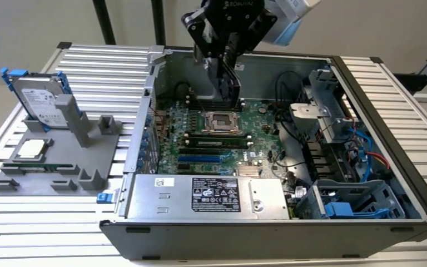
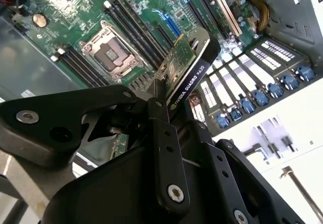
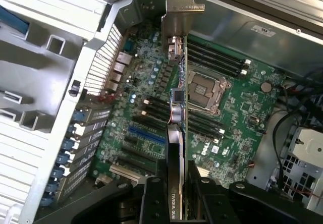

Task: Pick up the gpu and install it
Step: 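Insert the gpu into the slot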

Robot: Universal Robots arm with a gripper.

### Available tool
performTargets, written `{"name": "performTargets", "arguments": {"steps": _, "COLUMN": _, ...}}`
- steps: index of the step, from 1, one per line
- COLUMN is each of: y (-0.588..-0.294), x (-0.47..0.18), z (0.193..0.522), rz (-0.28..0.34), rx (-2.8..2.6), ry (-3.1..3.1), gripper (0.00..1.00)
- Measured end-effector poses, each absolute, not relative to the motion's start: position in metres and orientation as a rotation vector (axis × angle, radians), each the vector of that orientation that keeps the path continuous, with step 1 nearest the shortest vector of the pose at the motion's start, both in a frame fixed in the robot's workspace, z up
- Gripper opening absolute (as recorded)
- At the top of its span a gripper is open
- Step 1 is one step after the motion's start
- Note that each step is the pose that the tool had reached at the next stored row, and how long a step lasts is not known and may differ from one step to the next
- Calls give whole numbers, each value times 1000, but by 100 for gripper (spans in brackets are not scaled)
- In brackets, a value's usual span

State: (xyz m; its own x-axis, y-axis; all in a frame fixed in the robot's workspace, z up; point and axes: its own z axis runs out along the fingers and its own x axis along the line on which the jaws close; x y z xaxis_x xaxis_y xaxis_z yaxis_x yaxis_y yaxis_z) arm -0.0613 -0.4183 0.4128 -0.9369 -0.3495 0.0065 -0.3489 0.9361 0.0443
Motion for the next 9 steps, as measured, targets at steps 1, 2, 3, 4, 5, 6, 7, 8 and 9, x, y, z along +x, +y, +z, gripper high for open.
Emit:
{"name": "performTargets", "arguments": {"steps": 1, "y": -418, "x": -61, "z": 413, "rz": -66, "rx": 572, "ry": -3074, "gripper": 0}}
{"name": "performTargets", "arguments": {"steps": 2, "y": -418, "x": -61, "z": 413, "rz": -66, "rx": 589, "ry": -3070, "gripper": 0}}
{"name": "performTargets", "arguments": {"steps": 3, "y": -418, "x": -61, "z": 413, "rz": -66, "rx": 606, "ry": -3067, "gripper": 0}}
{"name": "performTargets", "arguments": {"steps": 4, "y": -418, "x": -61, "z": 413, "rz": -66, "rx": 623, "ry": -3063, "gripper": 0}}
{"name": "performTargets", "arguments": {"steps": 5, "y": -418, "x": -61, "z": 413, "rz": -66, "rx": 641, "ry": -3059, "gripper": 0}}
{"name": "performTargets", "arguments": {"steps": 6, "y": -418, "x": -61, "z": 413, "rz": -66, "rx": 657, "ry": -3055, "gripper": 0}}
{"name": "performTargets", "arguments": {"steps": 7, "y": -418, "x": -61, "z": 413, "rz": -65, "rx": 674, "ry": -3051, "gripper": 0}}
{"name": "performTargets", "arguments": {"steps": 8, "y": -418, "x": -61, "z": 413, "rz": -65, "rx": 690, "ry": -3048, "gripper": 0}}
{"name": "performTargets", "arguments": {"steps": 9, "y": -418, "x": -61, "z": 413, "rz": -65, "rx": 706, "ry": -3044, "gripper": 0}}
